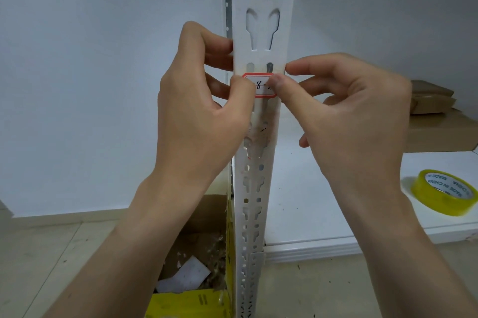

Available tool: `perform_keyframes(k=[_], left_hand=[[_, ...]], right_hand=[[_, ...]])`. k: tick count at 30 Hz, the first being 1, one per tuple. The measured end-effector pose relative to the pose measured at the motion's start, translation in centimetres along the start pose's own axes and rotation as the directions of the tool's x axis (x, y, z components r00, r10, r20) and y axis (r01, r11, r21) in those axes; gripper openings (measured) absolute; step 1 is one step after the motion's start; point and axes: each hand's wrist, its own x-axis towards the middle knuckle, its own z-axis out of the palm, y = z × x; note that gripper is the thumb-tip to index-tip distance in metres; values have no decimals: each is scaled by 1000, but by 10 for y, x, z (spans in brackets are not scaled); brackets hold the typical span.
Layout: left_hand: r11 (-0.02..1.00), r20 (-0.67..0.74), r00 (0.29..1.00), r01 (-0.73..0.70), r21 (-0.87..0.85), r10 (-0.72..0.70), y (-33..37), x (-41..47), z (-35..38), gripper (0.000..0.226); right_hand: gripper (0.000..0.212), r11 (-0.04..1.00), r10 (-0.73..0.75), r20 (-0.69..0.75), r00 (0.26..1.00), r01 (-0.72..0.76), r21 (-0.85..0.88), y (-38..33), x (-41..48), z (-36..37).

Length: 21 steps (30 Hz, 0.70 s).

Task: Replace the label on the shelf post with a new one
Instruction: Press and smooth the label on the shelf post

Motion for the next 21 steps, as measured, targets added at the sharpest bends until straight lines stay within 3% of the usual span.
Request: perform_keyframes(k=[3,8,13,21], left_hand=[[1000,-3,1000,4,-2,-4,1,0,0,21],[1000,-5,1000,-7,1,7,1,0,0,21],[1000,4,1000,-15,-8,15,1,0,-1,20],[1000,8,1000,-10,-7,11,1,-1,-1,20]], right_hand=[[4,999,-35,-21,999,36,25,0,-1,0],[11,977,-210,-91,973,206,-51,3,-4,1],[15,938,-332,-26,943,327,-113,7,-5,0],[15,975,-222,-60,973,222,-9,5,-4,2]])
